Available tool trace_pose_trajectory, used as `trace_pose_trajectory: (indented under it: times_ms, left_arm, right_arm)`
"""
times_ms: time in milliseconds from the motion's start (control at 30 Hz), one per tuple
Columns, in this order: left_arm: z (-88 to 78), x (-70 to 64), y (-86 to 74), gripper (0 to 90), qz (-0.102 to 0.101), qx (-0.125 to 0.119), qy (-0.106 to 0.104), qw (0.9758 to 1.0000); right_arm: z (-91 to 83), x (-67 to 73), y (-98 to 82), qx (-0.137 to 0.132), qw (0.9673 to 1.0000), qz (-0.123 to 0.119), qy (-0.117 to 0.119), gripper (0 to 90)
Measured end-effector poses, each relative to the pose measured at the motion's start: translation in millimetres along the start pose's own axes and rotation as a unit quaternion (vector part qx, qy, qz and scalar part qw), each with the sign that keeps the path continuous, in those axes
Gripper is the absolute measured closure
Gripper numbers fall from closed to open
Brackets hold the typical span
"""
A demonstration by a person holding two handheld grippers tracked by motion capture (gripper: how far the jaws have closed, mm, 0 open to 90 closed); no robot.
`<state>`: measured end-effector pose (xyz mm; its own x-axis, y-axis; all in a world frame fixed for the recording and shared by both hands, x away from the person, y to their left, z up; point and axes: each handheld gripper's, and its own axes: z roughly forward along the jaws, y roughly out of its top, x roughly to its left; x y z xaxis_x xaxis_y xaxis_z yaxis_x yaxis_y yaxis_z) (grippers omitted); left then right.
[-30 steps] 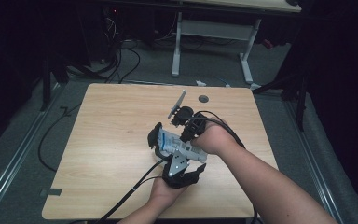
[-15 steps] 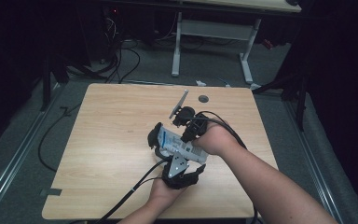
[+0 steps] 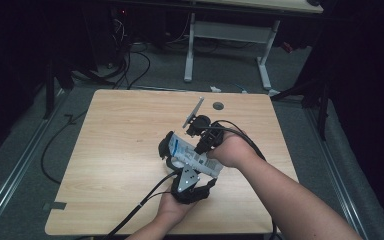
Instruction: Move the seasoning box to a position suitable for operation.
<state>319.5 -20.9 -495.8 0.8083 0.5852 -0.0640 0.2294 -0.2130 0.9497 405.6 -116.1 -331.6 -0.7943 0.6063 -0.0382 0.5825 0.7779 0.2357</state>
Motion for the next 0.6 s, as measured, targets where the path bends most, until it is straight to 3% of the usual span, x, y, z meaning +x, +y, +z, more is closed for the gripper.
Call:
trace_pose_trajectory:
  times_ms: [267, 467, 600]
  left_arm:
    - [-1.7, 3.1, -2.7, 46.2, -0.008, 0.001, 0.002, 1.0]
    - [0.6, -4.3, -2.8, 43.6, -0.007, -0.001, -0.009, 0.9999]
    - [3.3, -3.3, -1.1, 40.9, -0.019, 0.0, -0.009, 0.9998]
  right_arm:
    - [-2.1, -1.4, -2.5, -0.003, 1.0, 0.002, 0.002, 90.0]
    - [-2.6, -1.5, -2.3, -0.006, 1.0, 0.005, 0.0, 90.0]
    - [-2.0, -0.8, -1.4, -0.005, 1.0, 0.003, 0.0, 90.0]
